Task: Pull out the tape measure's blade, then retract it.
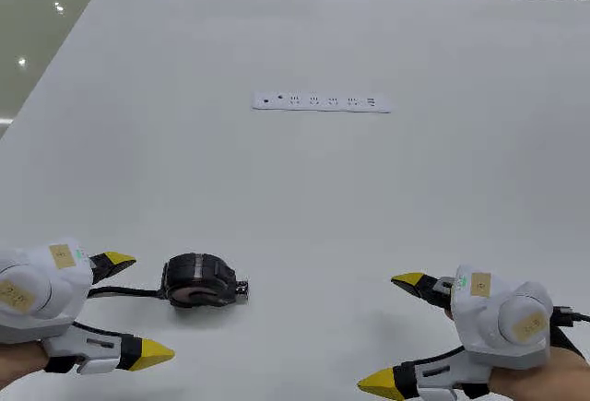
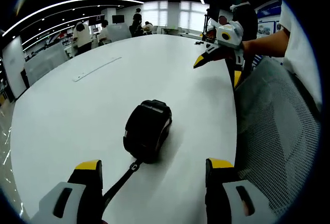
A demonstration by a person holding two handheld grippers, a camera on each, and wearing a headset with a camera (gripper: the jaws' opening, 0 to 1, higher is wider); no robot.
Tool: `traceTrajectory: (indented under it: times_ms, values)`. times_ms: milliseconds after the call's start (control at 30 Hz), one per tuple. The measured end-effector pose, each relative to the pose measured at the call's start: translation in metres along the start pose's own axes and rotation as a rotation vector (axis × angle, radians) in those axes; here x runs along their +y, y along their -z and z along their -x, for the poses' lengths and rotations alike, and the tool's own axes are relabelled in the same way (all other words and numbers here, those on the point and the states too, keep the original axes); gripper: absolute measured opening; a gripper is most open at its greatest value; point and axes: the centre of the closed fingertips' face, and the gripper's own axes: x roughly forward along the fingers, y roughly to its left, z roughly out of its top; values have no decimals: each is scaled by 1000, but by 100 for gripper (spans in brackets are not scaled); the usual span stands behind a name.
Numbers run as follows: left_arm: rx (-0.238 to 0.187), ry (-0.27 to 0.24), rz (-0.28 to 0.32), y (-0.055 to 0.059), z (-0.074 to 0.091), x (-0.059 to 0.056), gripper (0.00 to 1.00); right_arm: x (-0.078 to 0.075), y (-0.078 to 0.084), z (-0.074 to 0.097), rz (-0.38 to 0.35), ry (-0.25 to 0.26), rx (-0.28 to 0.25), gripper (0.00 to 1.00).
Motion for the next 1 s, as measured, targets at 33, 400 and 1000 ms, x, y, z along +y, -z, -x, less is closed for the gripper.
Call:
traceTrajectory:
  times_ms: [33,400,1000]
  values:
    - [11,8,-8,-1,-2,3,76,0,-2,-1,2,-4,-1,85]
    - [84,61,-21,-3,-18,19,67,-3,-8,-3,-11,-16,-15,85]
    - [161,120,-80,-11,-41,19,54,-6,-6,-5,-24,-17,-15,84]
